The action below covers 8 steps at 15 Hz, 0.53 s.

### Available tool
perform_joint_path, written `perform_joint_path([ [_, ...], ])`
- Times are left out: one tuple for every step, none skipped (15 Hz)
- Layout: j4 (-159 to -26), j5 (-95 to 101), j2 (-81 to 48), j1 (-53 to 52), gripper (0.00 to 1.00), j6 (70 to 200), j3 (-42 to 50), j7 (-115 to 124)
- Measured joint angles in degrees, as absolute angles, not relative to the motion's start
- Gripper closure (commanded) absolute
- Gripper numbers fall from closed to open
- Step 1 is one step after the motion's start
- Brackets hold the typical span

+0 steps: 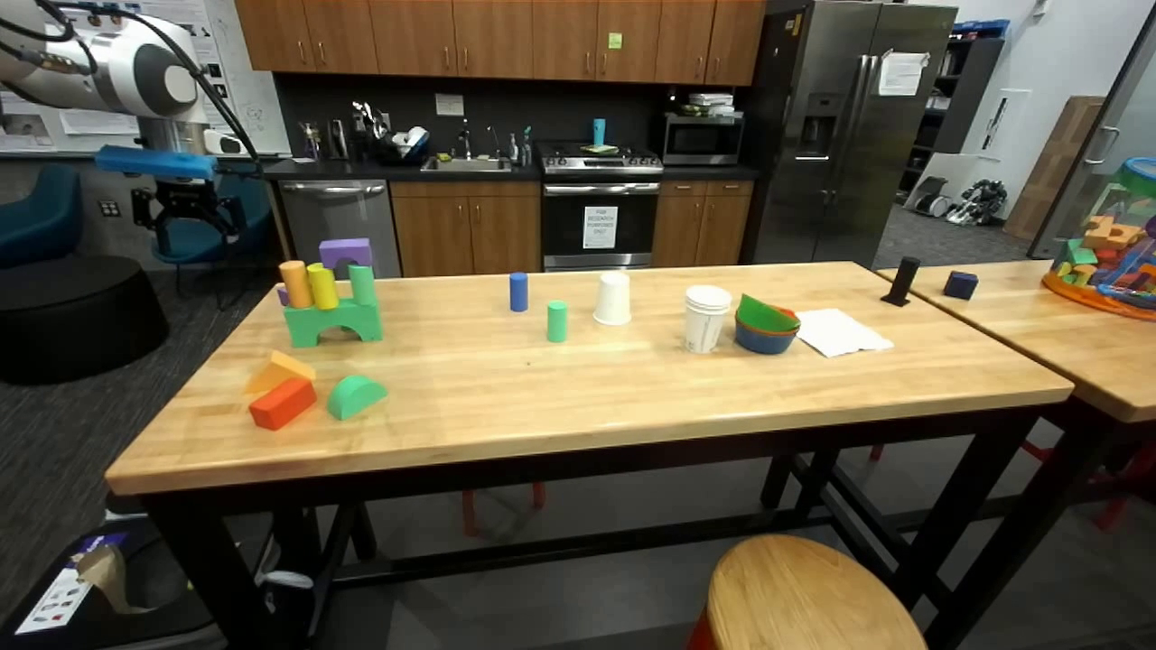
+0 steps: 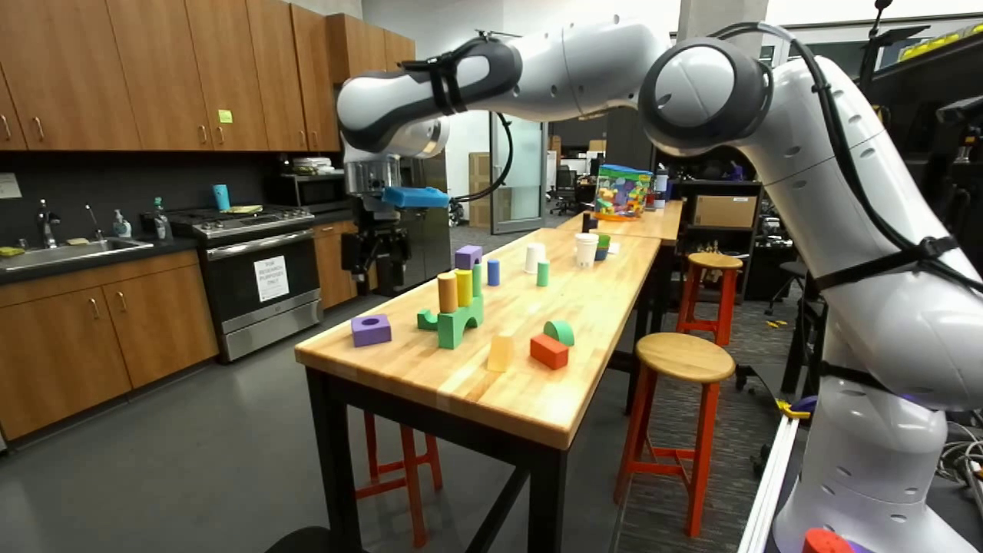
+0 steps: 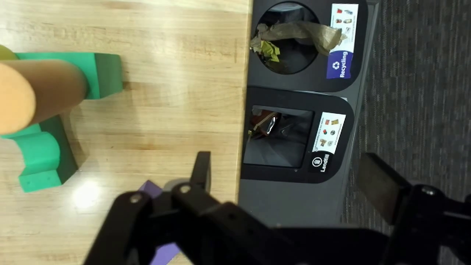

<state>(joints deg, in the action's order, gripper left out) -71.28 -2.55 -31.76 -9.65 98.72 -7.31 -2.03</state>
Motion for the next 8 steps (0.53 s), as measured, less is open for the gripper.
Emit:
perform_joint_path([
  [-71.3,-2.6,-31.8,-9.6,0.00,98.7,-7.3,-2.0],
  [-71.3,-2.6,-31.8,-9.6,0.00,98.7,-7.3,-2.0],
  [-71.3,-2.6,-31.8,-9.6,0.00,98.7,-7.3,-2.0],
  [-71.3,-2.6,-31.8,-9.7,0.00,98.7,-7.3,-2.0],
  [-71.3,-2.5,-31.9,-9.7,0.00,98.7,-7.3,-2.1],
  [-71.3,-2.4,-32.0,-9.8,0.00,98.8,-7.3,-2.1],
  [-71.3,-2.4,-32.1,-9.9,0.00,98.9,-7.3,-2.1],
  [-71.2,-2.1,-32.3,-10.0,0.00,99.3,-7.3,-2.1],
])
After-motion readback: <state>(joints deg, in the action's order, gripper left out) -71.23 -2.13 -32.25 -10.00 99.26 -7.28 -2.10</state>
